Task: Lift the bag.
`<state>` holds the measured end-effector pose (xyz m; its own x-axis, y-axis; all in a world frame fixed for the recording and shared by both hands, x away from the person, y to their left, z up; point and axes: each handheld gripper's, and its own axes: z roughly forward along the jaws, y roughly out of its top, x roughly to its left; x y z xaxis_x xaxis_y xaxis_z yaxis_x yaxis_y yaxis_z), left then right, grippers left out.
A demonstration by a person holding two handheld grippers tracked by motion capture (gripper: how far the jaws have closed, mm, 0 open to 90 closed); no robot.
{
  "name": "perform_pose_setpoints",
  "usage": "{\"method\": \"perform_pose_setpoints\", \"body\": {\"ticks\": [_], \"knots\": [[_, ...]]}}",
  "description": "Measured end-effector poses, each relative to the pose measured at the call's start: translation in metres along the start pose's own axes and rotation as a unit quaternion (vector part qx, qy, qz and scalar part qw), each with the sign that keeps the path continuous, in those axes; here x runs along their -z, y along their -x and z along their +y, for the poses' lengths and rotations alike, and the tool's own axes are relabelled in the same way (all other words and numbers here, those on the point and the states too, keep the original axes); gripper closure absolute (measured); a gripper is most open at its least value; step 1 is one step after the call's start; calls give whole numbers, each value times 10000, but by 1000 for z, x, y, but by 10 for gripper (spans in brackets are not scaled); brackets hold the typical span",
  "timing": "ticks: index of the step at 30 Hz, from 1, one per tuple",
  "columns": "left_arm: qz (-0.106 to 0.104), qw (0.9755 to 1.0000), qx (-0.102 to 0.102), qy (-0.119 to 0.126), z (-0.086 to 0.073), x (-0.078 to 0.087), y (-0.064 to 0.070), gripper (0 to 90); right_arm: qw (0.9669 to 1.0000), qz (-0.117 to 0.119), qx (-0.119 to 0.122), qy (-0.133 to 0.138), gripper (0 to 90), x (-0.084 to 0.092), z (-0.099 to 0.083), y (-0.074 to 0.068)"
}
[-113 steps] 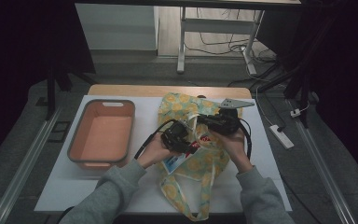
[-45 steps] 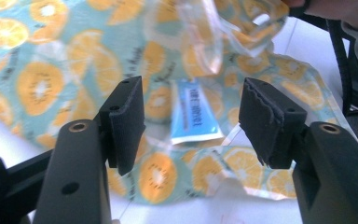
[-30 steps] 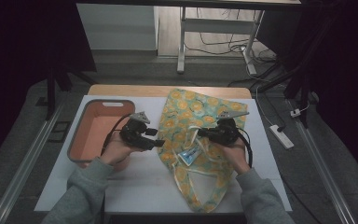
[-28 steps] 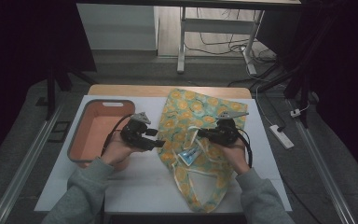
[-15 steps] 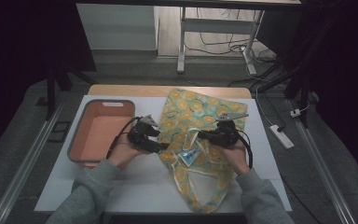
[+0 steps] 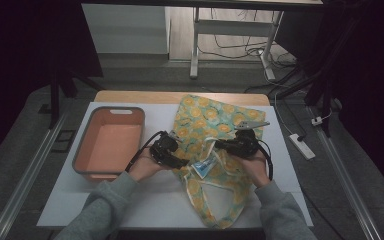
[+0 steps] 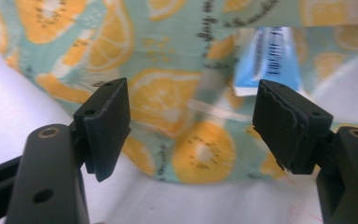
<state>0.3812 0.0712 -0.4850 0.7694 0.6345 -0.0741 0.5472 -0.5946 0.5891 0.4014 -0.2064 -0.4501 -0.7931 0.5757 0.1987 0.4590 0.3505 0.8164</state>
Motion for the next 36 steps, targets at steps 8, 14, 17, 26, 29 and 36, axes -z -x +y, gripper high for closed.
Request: {"method": "perform_pose_setpoints", "body": {"ticks": [8, 14, 17, 26, 29, 36], "knots": [[357, 9992, 169, 49, 8, -9, -7, 306, 10000, -13, 5, 4, 873, 1, 0, 0], [549, 9984, 150, 43, 17, -16, -12, 454, 10000, 22, 15, -30, 873, -1, 0, -1], [437, 9988, 177, -121, 16, -21, -17, 711, 10000, 18, 29, -50, 872, -2, 0, -2], [-312, 9991, 302, 8, 10, 3, -22, 884, 10000, -12, -18, -75, 828, 1, -2, 3], [-379, 9985, 314, 236, 8, 22, -21, 884, 9999, -34, 64, -81, 645, 4, -1, 2], [-619, 9966, 327, 426, 5, 40, -23, 884, 9990, 167, 316, 256, 329, 36, 5, -21]]}}
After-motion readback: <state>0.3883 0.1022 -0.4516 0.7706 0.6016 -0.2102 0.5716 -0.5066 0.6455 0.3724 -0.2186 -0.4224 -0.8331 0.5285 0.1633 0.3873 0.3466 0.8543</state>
